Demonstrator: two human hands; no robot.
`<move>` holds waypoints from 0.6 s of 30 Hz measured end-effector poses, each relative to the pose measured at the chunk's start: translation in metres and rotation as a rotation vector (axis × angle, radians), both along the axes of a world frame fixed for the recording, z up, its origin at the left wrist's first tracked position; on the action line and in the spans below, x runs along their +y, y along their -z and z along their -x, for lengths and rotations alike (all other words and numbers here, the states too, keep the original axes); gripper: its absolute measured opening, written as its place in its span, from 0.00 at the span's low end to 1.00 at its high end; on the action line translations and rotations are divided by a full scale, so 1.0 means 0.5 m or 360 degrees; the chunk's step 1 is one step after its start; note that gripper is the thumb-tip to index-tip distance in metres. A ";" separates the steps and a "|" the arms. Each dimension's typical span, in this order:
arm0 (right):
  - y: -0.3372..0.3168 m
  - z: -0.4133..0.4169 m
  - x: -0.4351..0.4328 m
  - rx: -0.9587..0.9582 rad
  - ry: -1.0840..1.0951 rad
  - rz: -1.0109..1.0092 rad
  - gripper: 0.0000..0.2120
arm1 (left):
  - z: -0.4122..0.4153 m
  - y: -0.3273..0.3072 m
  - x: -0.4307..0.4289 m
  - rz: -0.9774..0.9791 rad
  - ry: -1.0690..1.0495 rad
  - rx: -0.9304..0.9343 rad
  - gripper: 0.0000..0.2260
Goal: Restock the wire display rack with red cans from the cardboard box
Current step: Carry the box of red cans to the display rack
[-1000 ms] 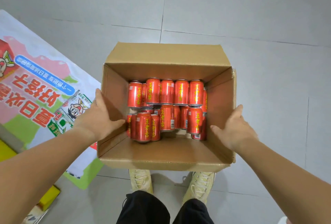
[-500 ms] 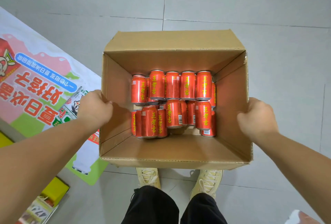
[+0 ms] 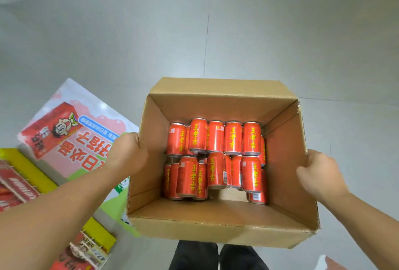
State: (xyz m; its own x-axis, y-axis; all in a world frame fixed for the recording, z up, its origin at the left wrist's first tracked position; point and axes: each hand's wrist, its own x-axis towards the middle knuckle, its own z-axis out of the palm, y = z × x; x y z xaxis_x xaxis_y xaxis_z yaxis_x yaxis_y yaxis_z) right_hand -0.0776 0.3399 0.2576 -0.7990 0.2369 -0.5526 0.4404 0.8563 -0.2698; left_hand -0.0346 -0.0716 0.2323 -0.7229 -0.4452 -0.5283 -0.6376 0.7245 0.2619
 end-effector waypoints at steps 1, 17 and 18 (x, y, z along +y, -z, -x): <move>-0.054 0.002 -0.010 0.0014 0.0001 -0.0002 0.03 | 0.012 -0.059 -0.015 -0.0018 0.0014 0.0015 0.08; -0.540 0.349 -0.236 0.0245 -0.0066 0.0094 0.06 | 0.343 -0.615 -0.256 0.0024 -0.0049 0.0257 0.02; -0.549 0.394 -0.251 0.0252 -0.0097 0.0104 0.06 | 0.374 -0.631 -0.267 0.0037 -0.0053 0.0262 0.04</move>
